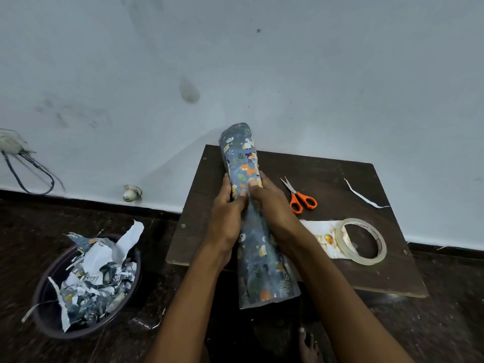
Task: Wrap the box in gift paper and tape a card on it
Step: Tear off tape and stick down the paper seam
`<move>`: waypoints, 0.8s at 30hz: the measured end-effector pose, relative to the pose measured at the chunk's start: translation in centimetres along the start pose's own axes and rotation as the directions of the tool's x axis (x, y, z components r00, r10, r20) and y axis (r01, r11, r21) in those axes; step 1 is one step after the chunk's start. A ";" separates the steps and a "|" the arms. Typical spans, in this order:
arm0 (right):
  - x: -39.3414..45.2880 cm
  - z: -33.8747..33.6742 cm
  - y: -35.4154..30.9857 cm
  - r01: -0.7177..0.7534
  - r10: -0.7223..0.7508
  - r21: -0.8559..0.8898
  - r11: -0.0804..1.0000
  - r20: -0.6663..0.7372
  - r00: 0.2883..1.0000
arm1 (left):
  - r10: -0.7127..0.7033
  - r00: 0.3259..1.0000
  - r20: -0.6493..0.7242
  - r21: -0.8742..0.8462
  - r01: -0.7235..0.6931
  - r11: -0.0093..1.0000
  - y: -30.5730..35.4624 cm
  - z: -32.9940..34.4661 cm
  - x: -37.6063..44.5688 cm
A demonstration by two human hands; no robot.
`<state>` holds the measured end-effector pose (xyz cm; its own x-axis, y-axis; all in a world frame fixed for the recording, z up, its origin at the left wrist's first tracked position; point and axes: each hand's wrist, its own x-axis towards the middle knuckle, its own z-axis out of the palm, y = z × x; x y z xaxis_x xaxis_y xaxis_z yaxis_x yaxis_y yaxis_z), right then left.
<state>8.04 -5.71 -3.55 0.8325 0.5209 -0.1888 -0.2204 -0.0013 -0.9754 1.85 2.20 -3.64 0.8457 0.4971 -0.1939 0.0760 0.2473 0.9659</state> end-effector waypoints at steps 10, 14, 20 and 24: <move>-1.4 -2.0 -0.8 0.004 -0.020 0.143 0.990 0.111 0.994 | -0.117 0.992 0.036 -0.222 0.123 0.967 1.2 -2.2 -0.1; -1.9 -2.8 -0.6 0.158 -0.164 -0.103 0.982 -0.046 0.985 | -0.172 0.981 0.090 -0.299 0.191 0.935 1.5 -2.1 -0.4; -2.2 -3.8 -1.9 0.027 -0.018 0.062 0.998 -0.136 0.991 | -0.224 0.944 0.243 -0.364 0.303 0.881 1.4 -2.1 -0.9; -2.4 -4.0 -1.9 0.027 -0.022 0.055 0.998 -0.101 0.995 | -0.212 0.949 0.235 -0.287 0.276 0.917 0.8 -2.0 -0.8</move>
<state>8.44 -10.36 -1.73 0.8841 0.4320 -0.1782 -0.2253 0.0599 -0.9725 0.16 3.68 -3.01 0.9101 0.2241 -0.3485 0.1517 0.6025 0.7836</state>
